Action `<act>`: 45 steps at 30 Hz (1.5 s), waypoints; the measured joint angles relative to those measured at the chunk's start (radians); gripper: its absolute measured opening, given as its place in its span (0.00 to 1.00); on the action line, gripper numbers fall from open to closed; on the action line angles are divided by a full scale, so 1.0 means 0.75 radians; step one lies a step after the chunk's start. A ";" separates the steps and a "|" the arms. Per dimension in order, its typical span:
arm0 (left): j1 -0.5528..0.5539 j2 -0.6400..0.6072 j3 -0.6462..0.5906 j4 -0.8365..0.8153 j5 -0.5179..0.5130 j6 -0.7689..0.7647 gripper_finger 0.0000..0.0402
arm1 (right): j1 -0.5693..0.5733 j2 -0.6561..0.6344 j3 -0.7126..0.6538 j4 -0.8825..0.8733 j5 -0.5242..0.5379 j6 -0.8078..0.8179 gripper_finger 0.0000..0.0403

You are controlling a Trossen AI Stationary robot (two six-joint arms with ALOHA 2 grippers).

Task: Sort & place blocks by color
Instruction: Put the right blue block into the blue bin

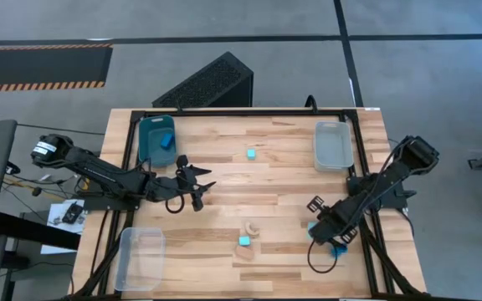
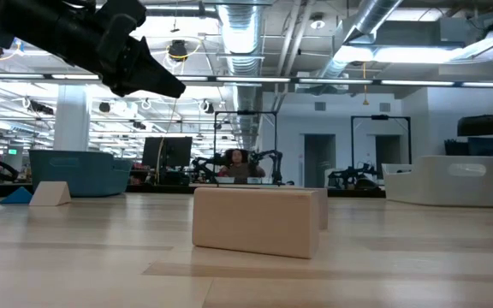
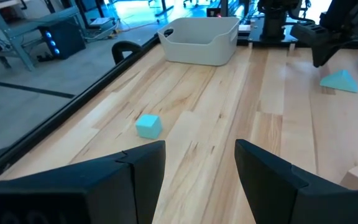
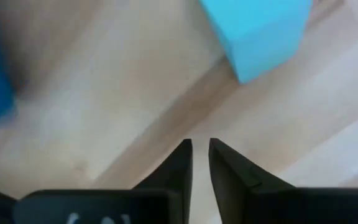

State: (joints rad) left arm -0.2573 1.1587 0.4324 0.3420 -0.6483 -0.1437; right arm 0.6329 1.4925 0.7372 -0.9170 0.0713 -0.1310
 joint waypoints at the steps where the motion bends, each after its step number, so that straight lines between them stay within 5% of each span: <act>1: 0.000 0.000 0.000 0.000 0.000 -0.003 0.46 | -0.006 0.000 0.000 -0.006 0.002 0.013 0.17; 7: 0.000 0.000 0.000 0.001 0.000 -0.036 0.46 | -0.067 -0.042 0.067 -0.161 0.034 0.345 0.12; 14: 0.000 0.000 0.000 0.015 -0.030 -0.047 0.46 | -0.120 -0.142 0.181 -0.278 -0.158 1.461 0.11; 17: 0.000 0.000 0.000 0.016 -0.030 -0.047 0.46 | -0.059 -0.144 0.163 -0.206 -0.324 1.732 0.14; 24: 0.001 0.000 0.000 0.024 -0.030 0.049 0.46 | 0.143 -0.035 0.145 -0.023 -0.548 2.099 0.36; 34: 0.143 0.001 0.000 0.159 0.096 0.202 0.46 | 0.283 -0.006 0.147 0.269 -0.465 2.377 0.80; 40: 0.232 0.006 0.000 0.154 0.139 0.145 0.46 | 0.369 0.067 0.145 0.181 -0.532 2.535 0.90; 45: 0.255 0.066 0.000 0.160 0.158 0.117 0.46 | 0.387 0.122 0.136 0.349 -0.551 2.516 0.89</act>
State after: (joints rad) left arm -0.0658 1.2084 0.4324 0.4622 -0.5296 -0.0558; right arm 0.9230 1.5840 0.8391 -0.6552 -0.3416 1.7561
